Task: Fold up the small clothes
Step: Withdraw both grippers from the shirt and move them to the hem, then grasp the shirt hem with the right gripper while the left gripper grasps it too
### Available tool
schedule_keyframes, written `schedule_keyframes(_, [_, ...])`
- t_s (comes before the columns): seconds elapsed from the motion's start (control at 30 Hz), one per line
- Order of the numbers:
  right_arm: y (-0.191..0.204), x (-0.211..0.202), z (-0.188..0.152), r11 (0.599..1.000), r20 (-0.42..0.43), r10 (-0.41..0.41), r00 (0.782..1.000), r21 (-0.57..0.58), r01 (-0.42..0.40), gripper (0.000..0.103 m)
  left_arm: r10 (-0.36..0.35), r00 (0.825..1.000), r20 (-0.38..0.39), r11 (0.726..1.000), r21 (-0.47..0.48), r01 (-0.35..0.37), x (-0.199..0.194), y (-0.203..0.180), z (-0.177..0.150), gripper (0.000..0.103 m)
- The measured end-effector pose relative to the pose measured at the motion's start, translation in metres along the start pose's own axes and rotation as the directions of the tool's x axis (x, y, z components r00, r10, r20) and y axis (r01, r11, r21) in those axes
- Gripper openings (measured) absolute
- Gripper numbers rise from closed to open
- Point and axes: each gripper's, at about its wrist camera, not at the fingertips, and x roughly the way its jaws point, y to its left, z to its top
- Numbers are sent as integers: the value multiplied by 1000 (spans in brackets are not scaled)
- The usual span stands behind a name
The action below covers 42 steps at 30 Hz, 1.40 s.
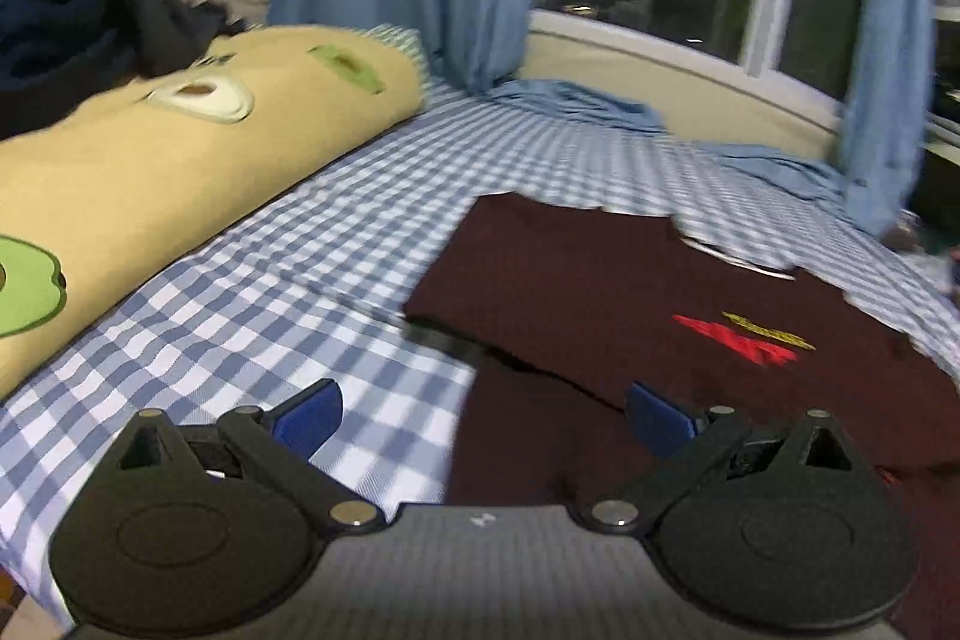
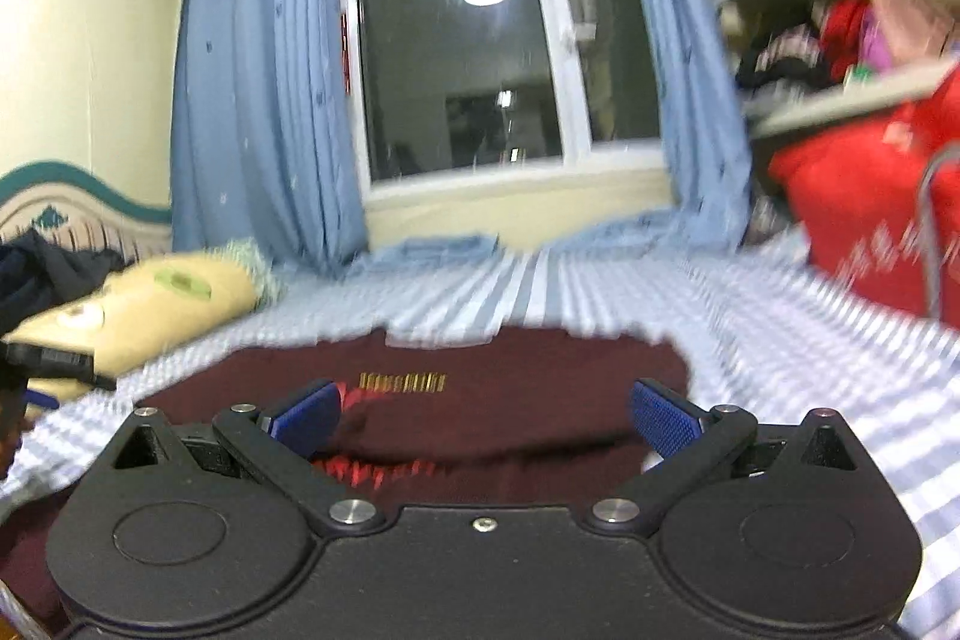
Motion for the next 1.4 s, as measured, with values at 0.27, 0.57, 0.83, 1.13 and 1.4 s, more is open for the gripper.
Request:
schedule_keyframes(0.27, [4,-79,7,995,-2,-20,1000,-102,20,103,-137,990,-11,987,88,138,-69,-19,-57,102])
schedule_keyframes(0.57, [18,-117,-45,990,-108,-34,994,-139,19,103,-167,985,-44,980,105,171,-117,-12,-113,102])
schedule_keyframes(0.83, [24,-108,-89,989,-203,-14,979,-144,-16,103,-116,993,2,983,141,114,-147,4,-139,102])
schedule_keyframes(1.13, [51,-99,-121,953,-249,-5,968,-295,-71,103,-89,996,11,942,326,80,-170,6,-170,102])
schedule_keyframes(1.4, [69,-95,-146,895,-280,19,960,-423,-141,103,-73,997,-1,915,398,67,-175,3,-178,102])
